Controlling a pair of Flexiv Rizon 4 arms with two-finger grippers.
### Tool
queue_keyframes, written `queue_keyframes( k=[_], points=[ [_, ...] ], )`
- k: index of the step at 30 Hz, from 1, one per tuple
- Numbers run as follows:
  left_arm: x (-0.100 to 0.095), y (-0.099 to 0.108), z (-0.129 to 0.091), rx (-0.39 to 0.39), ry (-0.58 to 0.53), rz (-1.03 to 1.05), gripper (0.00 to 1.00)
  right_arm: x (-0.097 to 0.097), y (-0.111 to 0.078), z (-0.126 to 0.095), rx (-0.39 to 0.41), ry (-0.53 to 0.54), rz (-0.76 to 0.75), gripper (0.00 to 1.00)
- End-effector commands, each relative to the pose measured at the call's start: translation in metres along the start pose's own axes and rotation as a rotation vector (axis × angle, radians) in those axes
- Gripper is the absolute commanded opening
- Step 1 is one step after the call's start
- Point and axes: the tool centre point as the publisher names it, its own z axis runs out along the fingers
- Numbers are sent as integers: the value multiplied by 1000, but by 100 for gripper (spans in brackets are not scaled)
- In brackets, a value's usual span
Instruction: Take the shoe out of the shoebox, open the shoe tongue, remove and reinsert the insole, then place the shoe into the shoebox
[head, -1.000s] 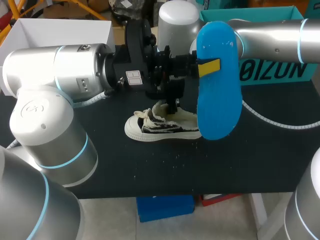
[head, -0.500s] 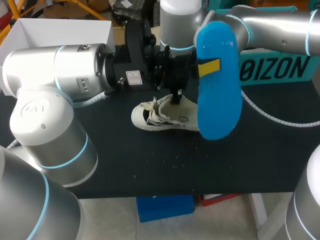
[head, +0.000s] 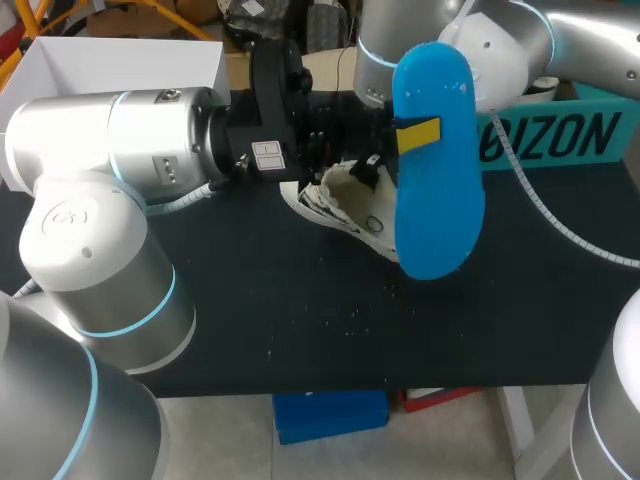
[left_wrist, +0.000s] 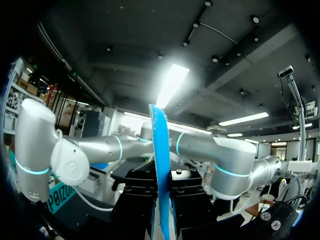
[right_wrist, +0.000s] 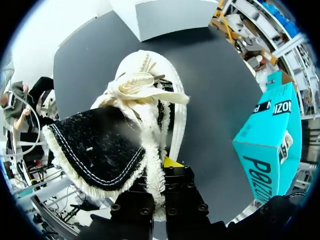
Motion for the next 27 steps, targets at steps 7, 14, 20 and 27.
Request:
queue_keyframes(
  k=[7,14,20,27],
  points=[
    [1,1,1,0,-3,0,0,0,7,20,-7,-72,858,0],
    [1,1,1,0,-3,0,0,-13,8,25,21,-86,997,0],
    [1,1,1,0,-3,0,0,-17,12,35,42,-94,1011,0],
    [1,1,1,0,-3,0,0,-18,14,55,73,-104,1030,0]
  ],
)
